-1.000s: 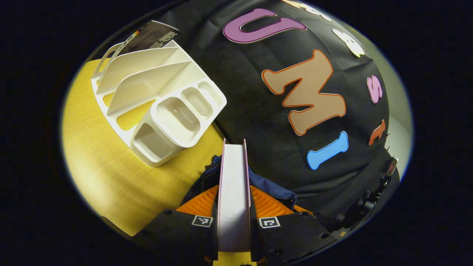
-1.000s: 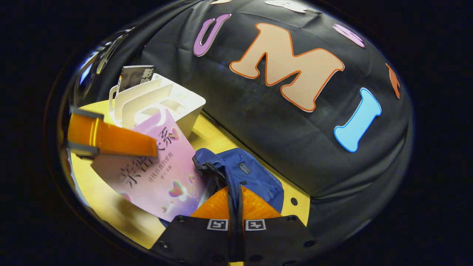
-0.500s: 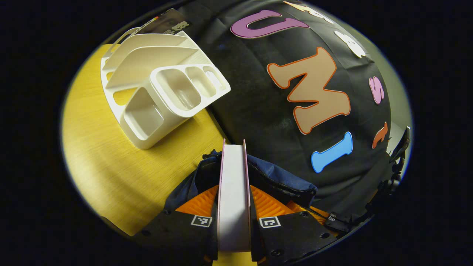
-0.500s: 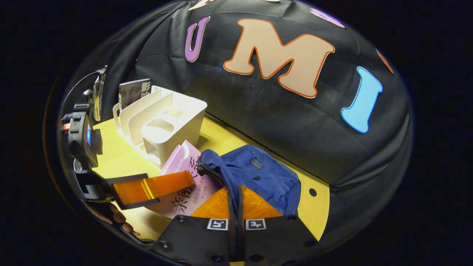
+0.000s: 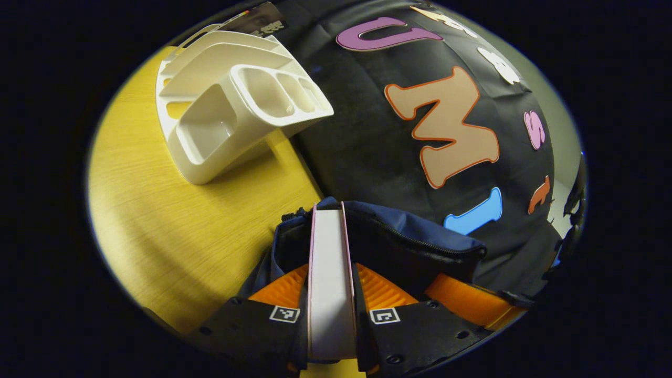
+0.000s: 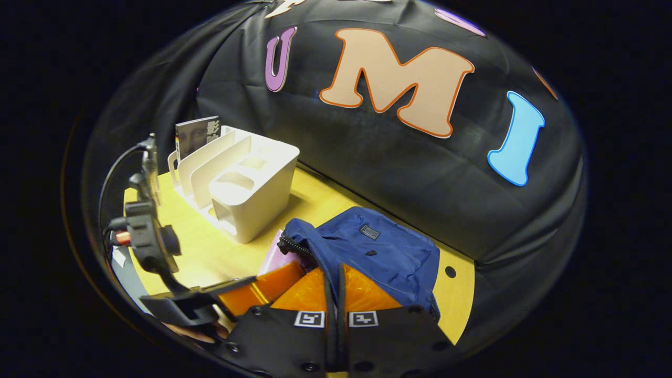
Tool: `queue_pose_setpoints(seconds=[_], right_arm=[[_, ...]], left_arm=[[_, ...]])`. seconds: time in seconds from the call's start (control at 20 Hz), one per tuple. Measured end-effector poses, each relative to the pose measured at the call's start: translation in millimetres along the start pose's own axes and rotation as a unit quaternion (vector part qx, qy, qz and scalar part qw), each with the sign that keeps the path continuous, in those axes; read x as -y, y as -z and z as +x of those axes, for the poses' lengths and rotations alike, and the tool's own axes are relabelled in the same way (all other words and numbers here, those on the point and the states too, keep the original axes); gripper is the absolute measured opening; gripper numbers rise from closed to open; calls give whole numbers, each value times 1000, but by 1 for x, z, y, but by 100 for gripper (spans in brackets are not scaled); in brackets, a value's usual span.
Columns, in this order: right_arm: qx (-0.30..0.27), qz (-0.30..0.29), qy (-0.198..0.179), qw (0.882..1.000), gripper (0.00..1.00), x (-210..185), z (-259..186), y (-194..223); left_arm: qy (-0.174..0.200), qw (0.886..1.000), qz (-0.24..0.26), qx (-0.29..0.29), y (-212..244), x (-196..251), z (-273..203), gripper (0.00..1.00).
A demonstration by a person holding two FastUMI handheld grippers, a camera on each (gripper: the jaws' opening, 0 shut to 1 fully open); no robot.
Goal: Open the schoolbag, grab two books from the bookshelf and put them into the schoolbag.
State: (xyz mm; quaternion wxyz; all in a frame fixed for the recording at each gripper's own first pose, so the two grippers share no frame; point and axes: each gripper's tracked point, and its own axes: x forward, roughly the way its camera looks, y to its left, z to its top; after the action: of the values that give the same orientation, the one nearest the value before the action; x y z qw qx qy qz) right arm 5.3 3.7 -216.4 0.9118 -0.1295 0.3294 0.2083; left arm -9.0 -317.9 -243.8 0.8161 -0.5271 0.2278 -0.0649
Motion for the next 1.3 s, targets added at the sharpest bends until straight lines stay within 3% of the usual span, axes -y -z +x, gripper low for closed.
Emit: queue_pose_setpoints(seconds=[0.4, 0.65, 0.7, 0.85, 1.1, 1.15, 1.2, 1.3], right_arm=[[3, 7, -17, 1000, 3, -7, -7, -3], [-13, 33, -3, 999, 3, 8, -2, 7], [-17, 40, -1, 999, 3, 11, -1, 9], [-18, 55, 5, 998, 2, 16, 2, 9], [-18, 72, 13, 997, 3, 23, 7, 8], [-19, 77, 14, 997, 3, 25, 7, 8], [-19, 80, 15, 996, 2, 26, 6, 8], [-18, 82, 20, 996, 3, 29, 7, 7]], left_arm=[[1, 999, 27, -27, 18, -10, 38, 37], [9, 997, 40, -69, 28, -10, 44, 46], [20, 996, 37, -75, 25, -4, 41, 51], [20, 994, 66, -88, 17, 6, 23, 95], [-27, 981, 150, -120, 0, -22, -13, 96], [-35, 978, 162, -129, -2, -27, -22, 91], [-40, 976, 168, -134, -5, -30, -30, 96], [-41, 974, 178, -134, -18, -31, -47, 96]])
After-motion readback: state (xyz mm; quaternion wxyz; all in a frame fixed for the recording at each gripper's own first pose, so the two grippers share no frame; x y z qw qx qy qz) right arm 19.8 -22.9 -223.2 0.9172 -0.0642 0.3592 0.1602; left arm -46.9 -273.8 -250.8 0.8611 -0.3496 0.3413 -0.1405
